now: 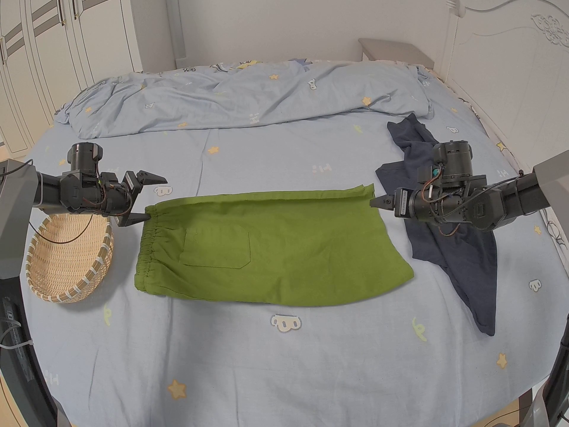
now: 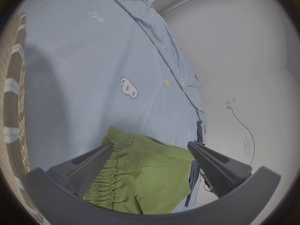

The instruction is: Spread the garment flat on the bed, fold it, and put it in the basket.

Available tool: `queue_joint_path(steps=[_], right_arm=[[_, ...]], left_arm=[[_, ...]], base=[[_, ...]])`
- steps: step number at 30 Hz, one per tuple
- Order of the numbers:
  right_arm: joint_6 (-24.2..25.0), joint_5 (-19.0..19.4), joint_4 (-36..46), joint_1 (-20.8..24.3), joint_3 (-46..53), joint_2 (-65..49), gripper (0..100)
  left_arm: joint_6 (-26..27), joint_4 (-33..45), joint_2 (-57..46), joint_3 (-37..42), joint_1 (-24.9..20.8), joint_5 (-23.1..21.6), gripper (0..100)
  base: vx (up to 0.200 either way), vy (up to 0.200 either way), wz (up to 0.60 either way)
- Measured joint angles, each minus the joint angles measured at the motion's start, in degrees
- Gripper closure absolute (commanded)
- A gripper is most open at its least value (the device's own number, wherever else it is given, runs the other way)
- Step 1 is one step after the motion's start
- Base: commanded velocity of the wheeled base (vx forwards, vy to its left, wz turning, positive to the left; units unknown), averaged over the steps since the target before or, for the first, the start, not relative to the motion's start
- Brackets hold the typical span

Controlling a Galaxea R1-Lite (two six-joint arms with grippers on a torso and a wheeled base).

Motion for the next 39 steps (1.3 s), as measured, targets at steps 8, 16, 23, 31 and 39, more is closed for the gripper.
queue_joint_path(steps=[8, 16, 23, 31, 39], right_arm=[[0.09, 0.13, 0.2, -2.23, 0.2, -2.43, 0], [0.05, 0.22, 2.13, -3.8, -0.39, -2.95, 0], [0.05, 0.41, 5.5, -4.55, -1.9, -3.04, 0], [0.06, 0.5, 6.84, -4.5, -2.49, -3.01, 0], [0.06, 0.44, 6.86, -4.24, -2.38, -2.9, 0]], left_arm=[[0.46, 0.63, -0.15, 0.91, 0.06, 0.02, 0], [4.99, 0.09, -7.19, 8.84, 0.22, -0.09, 0], [13.67, -0.07, -12.63, 21.16, 0.83, -0.35, 0], [20.94, -3.08, -13.4, 28.15, 1.82, -0.39, 0], [21.27, -8.06, -9.41, 28.67, 0.33, -0.13, 0]], base=[[0.0, 0.0, 0.0], [0.0, 0.0, 0.0], [0.0, 0.0, 0.0], [0.0, 0.0, 0.0], [0.0, 0.0, 0.0]])
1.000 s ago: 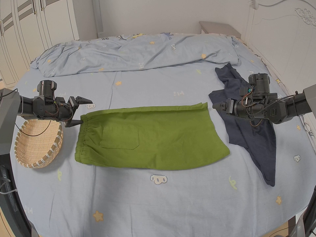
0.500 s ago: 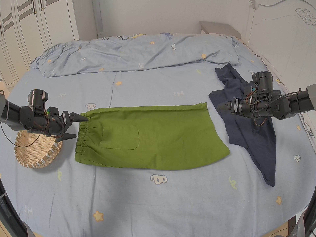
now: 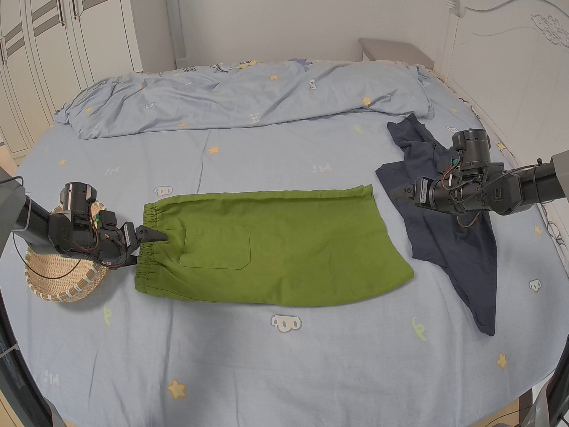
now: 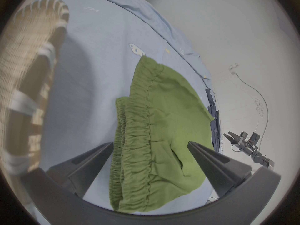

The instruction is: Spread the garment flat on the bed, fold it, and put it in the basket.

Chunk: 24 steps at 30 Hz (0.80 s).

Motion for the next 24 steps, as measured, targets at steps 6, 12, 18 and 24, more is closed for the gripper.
queue_joint_path(steps=[6, 12, 18, 24], right_arm=[[0.0, 0.02, -0.05, -0.11, 0.04, 0.06, 0], [0.02, 0.0, -0.11, -0.11, 0.04, 0.06, 0], [0.02, 0.0, -0.1, 0.0, 0.11, 0.06, 0], [0.0, 0.0, -0.07, -0.04, 0.11, 0.13, 0]], left_arm=[[0.05, -0.85, 2.57, -0.52, -1.1, 0.22, 0], [0.27, -0.99, 3.62, -0.8, -1.21, 2.32, 0], [-0.28, -1.67, 4.11, -0.84, -1.16, 2.35, 0], [-1.54, -2.38, 5.44, -1.66, -2.23, 2.43, 0]], base=[[0.0, 0.0, 0.0], [0.0, 0.0, 0.0], [0.0, 0.0, 0.0], [0.0, 0.0, 0.0]])
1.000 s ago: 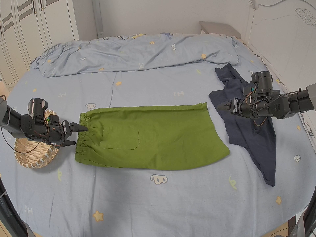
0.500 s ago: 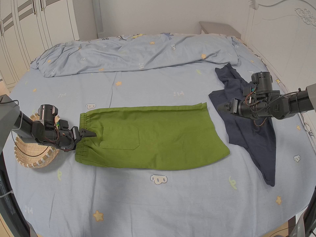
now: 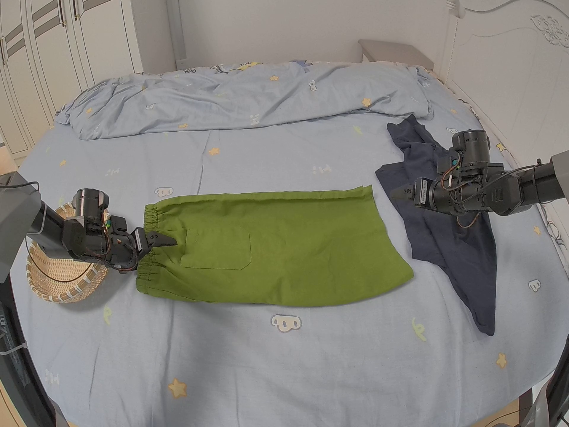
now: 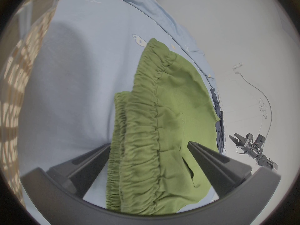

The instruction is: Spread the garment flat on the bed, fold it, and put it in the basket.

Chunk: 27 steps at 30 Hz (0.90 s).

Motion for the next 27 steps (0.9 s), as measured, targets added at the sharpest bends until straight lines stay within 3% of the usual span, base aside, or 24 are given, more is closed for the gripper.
queue_joint_path(steps=[1, 16, 18, 22, 27], right_arm=[[0.02, 0.0, -0.02, -0.02, 0.0, -0.02, 0], [0.02, 0.71, 0.93, -0.24, -0.22, 0.01, 0], [0.11, 2.79, 1.91, -0.46, -0.27, 0.0, 0], [1.11, 10.62, 5.49, -1.51, -1.21, -0.05, 0], [1.94, 13.08, 9.81, -3.44, -4.63, 0.63, 0]], left_arm=[[-0.24, -0.11, 0.33, -0.17, -0.29, 0.06, 100], [-4.07, 0.43, -1.0, -0.55, 0.83, -0.18, 100], [-4.85, 0.46, -1.88, -0.63, 0.96, -0.16, 100], [-5.52, 1.72, -3.74, -1.0, 0.98, -0.16, 100], [-5.74, 9.94, -6.8, -3.39, 1.02, -0.09, 100]], base=[[0.0, 0.0, 0.0], [0.0, 0.0, 0.0], [0.0, 0.0, 0.0], [0.0, 0.0, 0.0], [0.0, 0.0, 0.0]])
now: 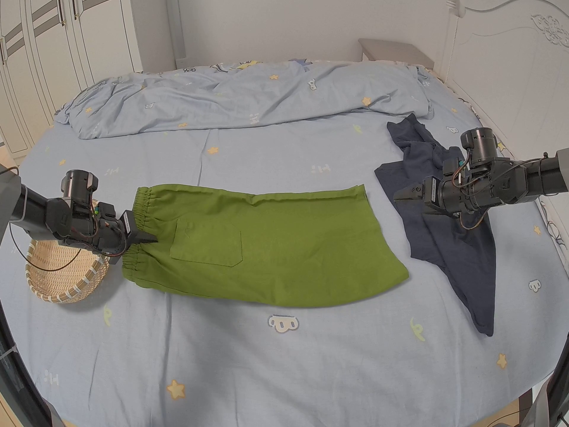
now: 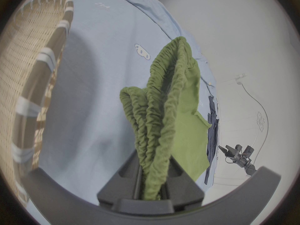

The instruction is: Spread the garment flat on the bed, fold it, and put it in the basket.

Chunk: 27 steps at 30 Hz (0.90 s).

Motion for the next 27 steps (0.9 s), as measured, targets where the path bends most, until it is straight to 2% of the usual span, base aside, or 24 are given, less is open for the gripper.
queue_joint_path(steps=[6, 15, 27], right_arm=[[0.4, 1.02, 1.15, -1.07, -3.06, 2.95, 0], [0.93, 8.85, 2.27, -1.24, -4.07, 6.77, 0], [0.11, 9.42, 3.56, 2.36, -3.17, 10.53, 0]], left_arm=[[2.57, 5.35, -2.33, -3.06, -0.11, 0.01, 100], [4.73, 6.22, -2.1, -3.69, 0.02, 0.06, 100], [4.78, 6.06, -1.13, -4.02, 0.22, 0.04, 100]], base=[[0.0, 0.0, 0.0], [0.0, 0.0, 0.0], [0.0, 0.0, 0.0]])
